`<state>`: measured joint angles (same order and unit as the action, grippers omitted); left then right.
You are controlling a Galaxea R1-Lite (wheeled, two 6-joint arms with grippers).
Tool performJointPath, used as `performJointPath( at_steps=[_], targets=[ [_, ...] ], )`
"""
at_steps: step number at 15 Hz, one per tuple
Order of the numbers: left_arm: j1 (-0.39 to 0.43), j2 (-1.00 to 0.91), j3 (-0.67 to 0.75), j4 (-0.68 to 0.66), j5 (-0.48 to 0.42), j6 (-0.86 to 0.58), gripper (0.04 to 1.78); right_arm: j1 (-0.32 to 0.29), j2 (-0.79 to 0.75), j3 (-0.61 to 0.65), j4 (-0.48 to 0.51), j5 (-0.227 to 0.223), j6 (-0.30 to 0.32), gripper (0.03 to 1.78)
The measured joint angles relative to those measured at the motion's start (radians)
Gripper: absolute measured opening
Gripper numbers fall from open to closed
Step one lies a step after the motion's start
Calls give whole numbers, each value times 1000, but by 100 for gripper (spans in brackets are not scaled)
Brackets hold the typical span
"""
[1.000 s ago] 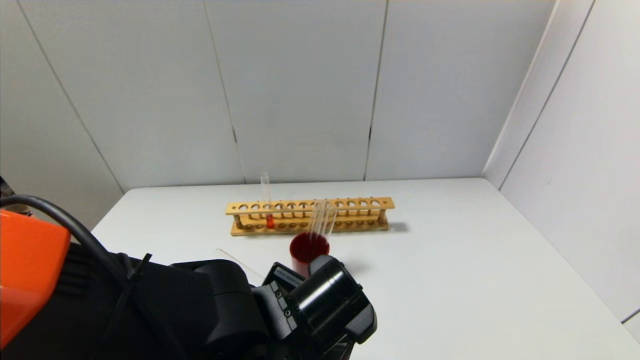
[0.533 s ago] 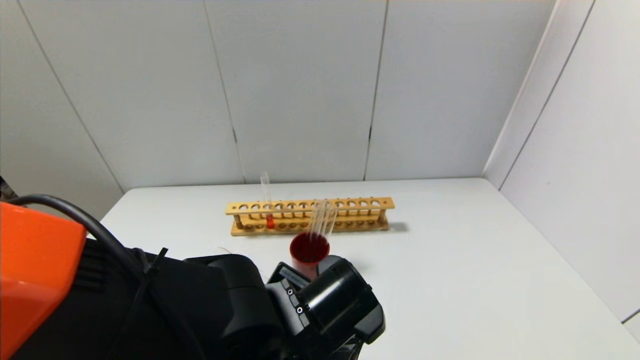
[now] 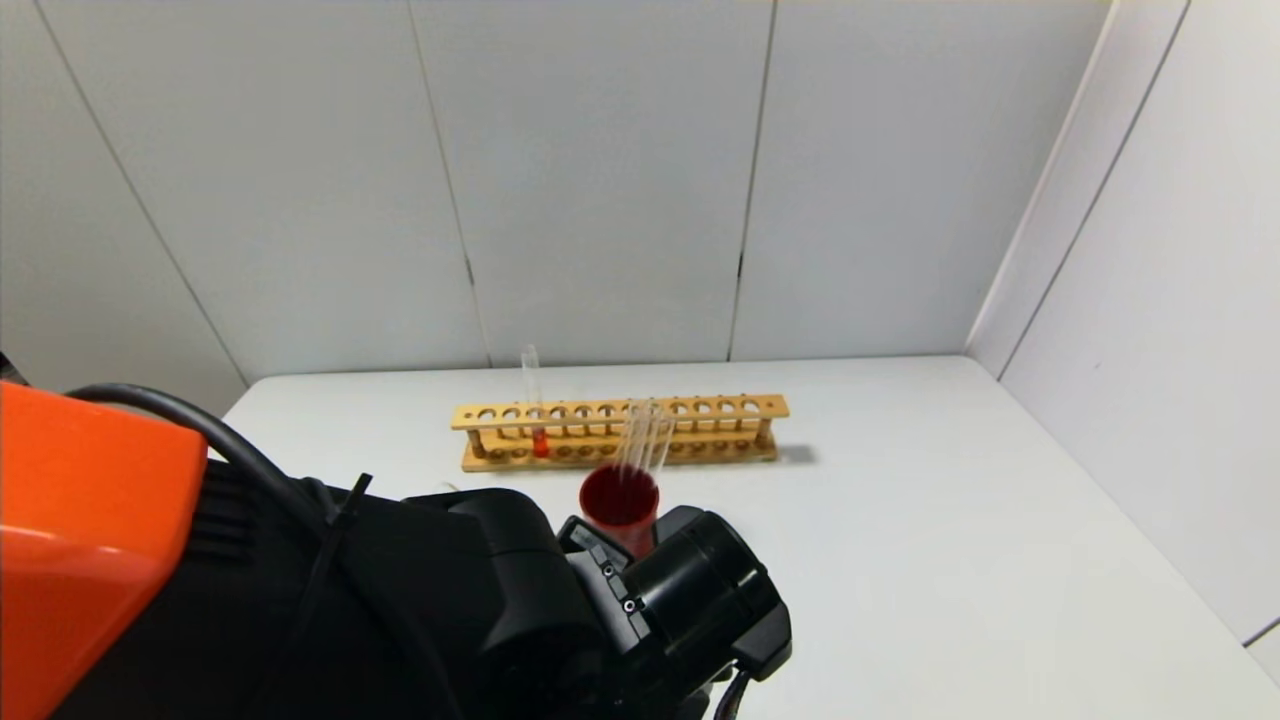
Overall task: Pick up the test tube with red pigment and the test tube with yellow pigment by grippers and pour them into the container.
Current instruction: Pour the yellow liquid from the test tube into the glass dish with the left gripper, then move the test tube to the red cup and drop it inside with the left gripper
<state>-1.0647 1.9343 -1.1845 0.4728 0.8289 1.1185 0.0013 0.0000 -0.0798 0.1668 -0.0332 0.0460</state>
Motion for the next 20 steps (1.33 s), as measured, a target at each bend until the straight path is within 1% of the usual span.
performJointPath(
  at_steps=[10, 15, 18, 20],
  targets=[
    [0, 21, -15, -10, 0, -17, 29, 0, 0, 0, 0, 0, 0, 175],
    [1, -24, -38, -46, -24, -151, 29, 0, 0, 0, 0, 0, 0, 175],
    [9, -100, -34, -36, -52, -287, 29, 0, 0, 0, 0, 0, 0, 175],
    [28, -171, -28, -43, -68, -349, 29, 0, 0, 0, 0, 0, 0, 175]
  ],
)
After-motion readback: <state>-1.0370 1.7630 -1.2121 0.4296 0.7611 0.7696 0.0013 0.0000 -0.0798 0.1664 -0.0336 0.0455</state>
